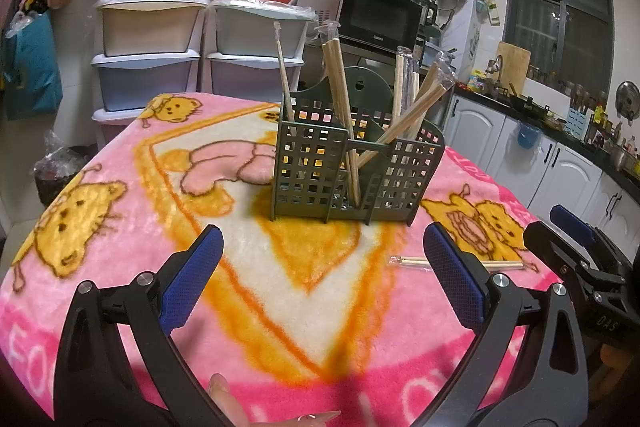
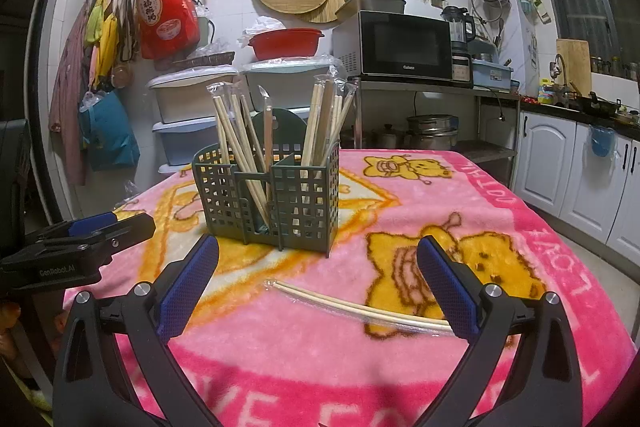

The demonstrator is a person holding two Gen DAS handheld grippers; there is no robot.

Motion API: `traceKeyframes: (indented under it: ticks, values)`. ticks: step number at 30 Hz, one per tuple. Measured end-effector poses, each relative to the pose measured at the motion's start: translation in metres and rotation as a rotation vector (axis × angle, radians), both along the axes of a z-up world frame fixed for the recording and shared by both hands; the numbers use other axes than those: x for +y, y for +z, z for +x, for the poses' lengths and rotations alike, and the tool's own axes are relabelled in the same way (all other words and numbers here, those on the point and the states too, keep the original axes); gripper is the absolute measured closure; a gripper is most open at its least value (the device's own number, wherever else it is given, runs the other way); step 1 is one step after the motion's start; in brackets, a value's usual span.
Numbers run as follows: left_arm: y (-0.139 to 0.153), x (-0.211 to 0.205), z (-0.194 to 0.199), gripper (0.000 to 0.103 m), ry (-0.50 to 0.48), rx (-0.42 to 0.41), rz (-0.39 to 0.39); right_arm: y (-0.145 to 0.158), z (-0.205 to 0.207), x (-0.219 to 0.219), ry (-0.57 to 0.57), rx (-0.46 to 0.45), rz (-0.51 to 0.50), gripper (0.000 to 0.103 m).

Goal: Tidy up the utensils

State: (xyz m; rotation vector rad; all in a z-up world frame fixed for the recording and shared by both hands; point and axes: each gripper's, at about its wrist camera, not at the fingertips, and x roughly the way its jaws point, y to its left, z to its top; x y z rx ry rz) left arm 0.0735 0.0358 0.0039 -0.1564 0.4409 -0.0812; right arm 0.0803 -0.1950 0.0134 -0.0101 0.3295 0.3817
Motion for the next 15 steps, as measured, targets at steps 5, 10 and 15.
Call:
traceKeyframes:
  ticks: [5,10,15]
  values:
    - [-0.0001,0.0,-0.0001,0.011,-0.001,0.0,-0.001,0.0001,0.0003,0.0001,0.001,-0.001,0.0,0.007]
    - [-0.0003,0.0,-0.0001,0.011,-0.003,0.0,-0.004,0.0,0.0005,-0.0002,0.001,-0.001,0.0,0.007]
    - [0.001,0.0011,-0.0001,0.011,-0.011,0.002,-0.013,-0.0009,-0.0007,-0.001,-0.003,0.002,0.001,0.007]
